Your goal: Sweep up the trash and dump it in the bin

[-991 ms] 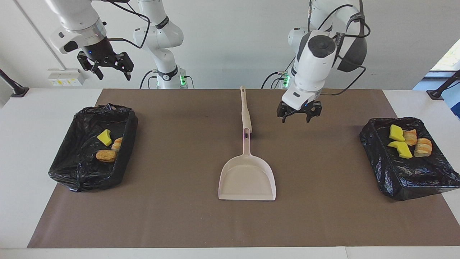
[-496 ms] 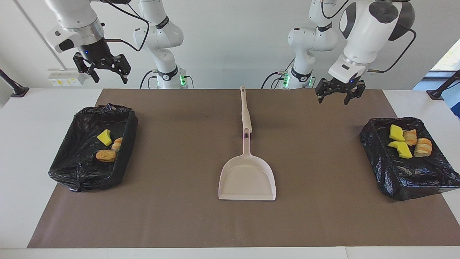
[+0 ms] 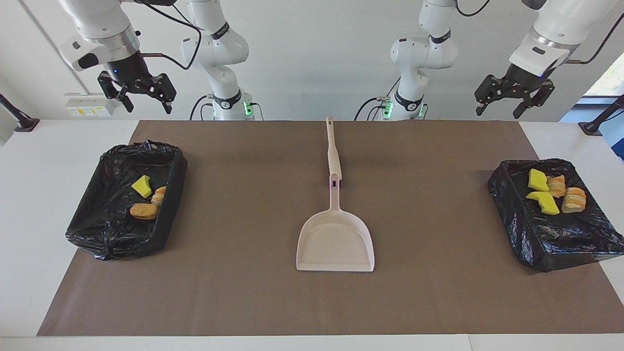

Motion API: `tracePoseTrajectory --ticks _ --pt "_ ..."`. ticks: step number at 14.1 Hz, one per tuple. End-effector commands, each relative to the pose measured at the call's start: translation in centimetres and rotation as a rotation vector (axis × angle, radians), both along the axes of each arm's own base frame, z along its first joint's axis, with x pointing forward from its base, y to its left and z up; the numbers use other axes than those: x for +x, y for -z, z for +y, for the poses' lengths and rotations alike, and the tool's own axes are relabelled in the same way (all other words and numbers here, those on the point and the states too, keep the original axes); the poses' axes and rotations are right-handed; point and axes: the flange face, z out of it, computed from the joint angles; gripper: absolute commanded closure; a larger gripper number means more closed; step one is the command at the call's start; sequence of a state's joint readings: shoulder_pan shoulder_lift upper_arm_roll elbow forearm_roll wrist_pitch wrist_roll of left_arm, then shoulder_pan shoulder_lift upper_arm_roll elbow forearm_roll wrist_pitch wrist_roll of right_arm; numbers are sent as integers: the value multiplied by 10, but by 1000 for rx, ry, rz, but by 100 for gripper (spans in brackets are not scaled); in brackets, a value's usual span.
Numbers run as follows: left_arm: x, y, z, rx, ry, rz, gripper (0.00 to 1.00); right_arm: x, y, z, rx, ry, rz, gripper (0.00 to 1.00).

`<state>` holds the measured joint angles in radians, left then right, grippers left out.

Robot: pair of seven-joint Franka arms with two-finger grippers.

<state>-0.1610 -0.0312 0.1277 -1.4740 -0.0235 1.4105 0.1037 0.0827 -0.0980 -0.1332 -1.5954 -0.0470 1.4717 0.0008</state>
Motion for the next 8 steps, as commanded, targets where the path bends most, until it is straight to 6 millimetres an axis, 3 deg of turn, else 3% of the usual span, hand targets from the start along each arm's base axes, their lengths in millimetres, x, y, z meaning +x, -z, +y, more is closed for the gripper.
tracePoseTrajectory --ticks 1,8 --pt "-2 -20 8 -13 22 7 0 -2 0 -10 9 -5 -7 0" --pt "-6 -16 13 -7 1 8 0 -2 0 -4 9 -17 -7 0"
